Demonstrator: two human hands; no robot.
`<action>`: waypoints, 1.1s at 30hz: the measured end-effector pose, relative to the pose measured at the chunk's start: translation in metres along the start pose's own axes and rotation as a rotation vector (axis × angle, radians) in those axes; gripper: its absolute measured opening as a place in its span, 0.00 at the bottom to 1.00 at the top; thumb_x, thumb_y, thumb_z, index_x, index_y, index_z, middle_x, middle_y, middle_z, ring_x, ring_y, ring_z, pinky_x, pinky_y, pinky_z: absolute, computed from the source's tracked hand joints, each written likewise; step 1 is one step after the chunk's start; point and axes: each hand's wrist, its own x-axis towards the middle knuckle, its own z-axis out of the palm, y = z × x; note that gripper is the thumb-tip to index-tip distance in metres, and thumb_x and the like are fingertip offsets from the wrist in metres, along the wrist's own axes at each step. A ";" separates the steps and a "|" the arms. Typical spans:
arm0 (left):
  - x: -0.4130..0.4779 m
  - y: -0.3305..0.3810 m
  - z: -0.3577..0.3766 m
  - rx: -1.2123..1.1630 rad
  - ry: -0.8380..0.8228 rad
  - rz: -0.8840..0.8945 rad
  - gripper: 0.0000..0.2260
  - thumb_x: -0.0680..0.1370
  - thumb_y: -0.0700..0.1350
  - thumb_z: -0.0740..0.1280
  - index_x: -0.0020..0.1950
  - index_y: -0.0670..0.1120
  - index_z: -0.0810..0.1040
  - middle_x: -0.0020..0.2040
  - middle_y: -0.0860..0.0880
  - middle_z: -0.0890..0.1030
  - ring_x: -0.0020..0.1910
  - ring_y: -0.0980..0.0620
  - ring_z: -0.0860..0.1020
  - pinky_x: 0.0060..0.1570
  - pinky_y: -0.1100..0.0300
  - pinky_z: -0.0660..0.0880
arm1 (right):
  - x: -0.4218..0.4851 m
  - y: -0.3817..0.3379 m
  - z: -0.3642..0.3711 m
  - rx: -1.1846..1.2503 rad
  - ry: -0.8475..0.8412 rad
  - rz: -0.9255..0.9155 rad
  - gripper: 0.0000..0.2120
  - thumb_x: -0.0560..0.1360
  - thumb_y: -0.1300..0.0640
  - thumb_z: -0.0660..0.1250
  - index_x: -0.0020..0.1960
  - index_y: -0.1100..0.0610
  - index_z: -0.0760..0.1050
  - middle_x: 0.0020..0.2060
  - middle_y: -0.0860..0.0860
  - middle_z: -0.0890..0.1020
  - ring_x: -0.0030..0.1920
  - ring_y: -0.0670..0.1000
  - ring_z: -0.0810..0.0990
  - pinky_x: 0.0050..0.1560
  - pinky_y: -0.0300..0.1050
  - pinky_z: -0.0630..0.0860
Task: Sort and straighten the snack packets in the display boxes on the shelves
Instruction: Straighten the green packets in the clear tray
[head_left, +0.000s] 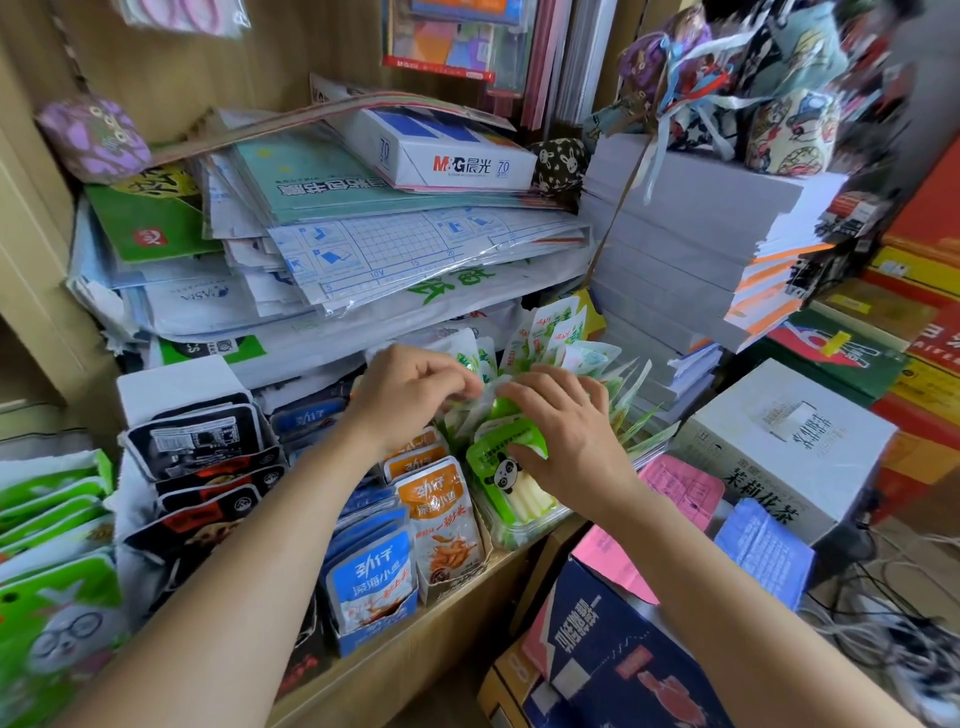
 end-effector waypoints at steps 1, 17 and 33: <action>0.003 -0.005 -0.003 0.096 0.140 0.033 0.06 0.77 0.46 0.70 0.48 0.50 0.87 0.43 0.56 0.87 0.45 0.58 0.84 0.51 0.56 0.81 | -0.001 0.001 0.001 0.006 0.008 0.000 0.30 0.69 0.51 0.77 0.68 0.51 0.73 0.60 0.47 0.77 0.66 0.54 0.72 0.64 0.60 0.65; 0.010 -0.010 -0.011 0.646 -0.297 -0.066 0.22 0.73 0.59 0.54 0.60 0.63 0.82 0.65 0.56 0.79 0.69 0.50 0.68 0.68 0.50 0.57 | -0.001 0.003 -0.003 0.003 -0.112 0.077 0.38 0.73 0.44 0.71 0.78 0.46 0.60 0.46 0.44 0.66 0.48 0.50 0.68 0.53 0.52 0.63; 0.009 -0.021 0.007 0.769 -0.052 0.039 0.13 0.82 0.49 0.63 0.62 0.60 0.82 0.60 0.55 0.82 0.59 0.51 0.77 0.57 0.52 0.70 | 0.001 0.000 0.002 0.059 -0.146 0.095 0.24 0.70 0.44 0.66 0.65 0.46 0.76 0.65 0.45 0.76 0.63 0.52 0.71 0.55 0.53 0.64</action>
